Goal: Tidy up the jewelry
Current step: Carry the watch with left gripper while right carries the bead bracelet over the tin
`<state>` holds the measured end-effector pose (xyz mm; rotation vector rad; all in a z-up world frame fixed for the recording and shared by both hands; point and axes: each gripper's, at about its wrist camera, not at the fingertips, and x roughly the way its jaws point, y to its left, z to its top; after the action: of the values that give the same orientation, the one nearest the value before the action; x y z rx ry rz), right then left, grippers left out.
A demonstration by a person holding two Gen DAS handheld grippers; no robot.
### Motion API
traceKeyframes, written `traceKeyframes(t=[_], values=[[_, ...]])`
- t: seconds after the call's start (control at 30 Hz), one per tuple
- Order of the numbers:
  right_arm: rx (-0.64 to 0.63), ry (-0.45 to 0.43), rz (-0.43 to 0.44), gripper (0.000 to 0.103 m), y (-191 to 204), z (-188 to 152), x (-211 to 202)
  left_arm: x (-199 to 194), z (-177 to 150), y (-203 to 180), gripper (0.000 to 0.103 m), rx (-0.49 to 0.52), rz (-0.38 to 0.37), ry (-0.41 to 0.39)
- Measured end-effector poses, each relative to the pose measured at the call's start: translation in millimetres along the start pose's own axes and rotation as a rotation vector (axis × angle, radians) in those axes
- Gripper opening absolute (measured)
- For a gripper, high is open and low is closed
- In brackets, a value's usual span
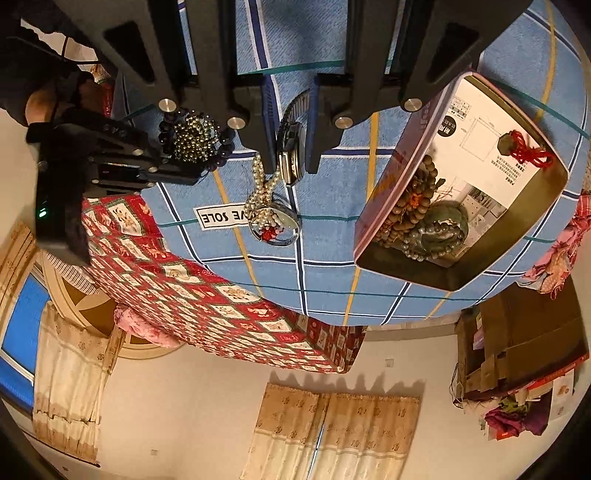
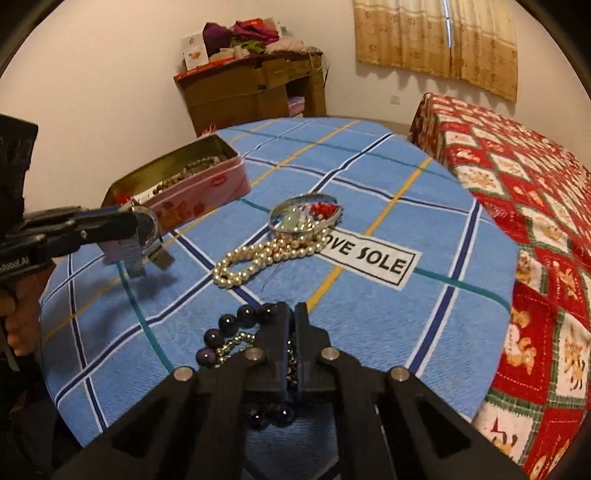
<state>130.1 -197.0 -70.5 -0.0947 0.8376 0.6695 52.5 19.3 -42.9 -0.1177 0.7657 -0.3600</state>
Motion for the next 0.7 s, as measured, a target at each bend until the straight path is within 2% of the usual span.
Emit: traceKeyframes(t=[0.17, 0.33, 0.4, 0.47, 0.53, 0.6, 0.7], values=[[0.017, -0.071, 0.035, 0.004, 2.8, 8.9, -26.6, -3.1, -0.1, -0.8, 0.014, 0.003, -0.003, -0.008], [0.002, -0.125, 0.033, 0.004, 9.6, 18.9, -48.4, -7.4, 2.7, -4.1, 0.014, 0.013, -0.009, -0.021], [-0.021, -0.093, 0.028, 0.004, 13.5, 20.3, -44.5, -7.5, 3.4, -5.6, 0.014, 0.016, -0.01, -0.021], [-0.076, -0.018, -0.008, 0.005, 21.8, 15.7, -30.0, -7.3, 3.5, -7.1, 0.014, 0.018, -0.013, -0.023], [-0.119, 0.049, -0.018, 0.012, 28.3, 4.9, -15.4, -7.7, 4.0, -7.7, 0.014, 0.018, -0.016, -0.024], [-0.132, 0.081, -0.021, 0.033, 29.8, -4.2, -7.3, -6.9, 3.9, -7.6, 0.014, 0.017, -0.015, -0.022], [-0.163, 0.11, -0.046, 0.035, 33.9, -13.3, 7.0, -6.4, 3.4, -8.8, 0.014, 0.016, -0.016, -0.013]])
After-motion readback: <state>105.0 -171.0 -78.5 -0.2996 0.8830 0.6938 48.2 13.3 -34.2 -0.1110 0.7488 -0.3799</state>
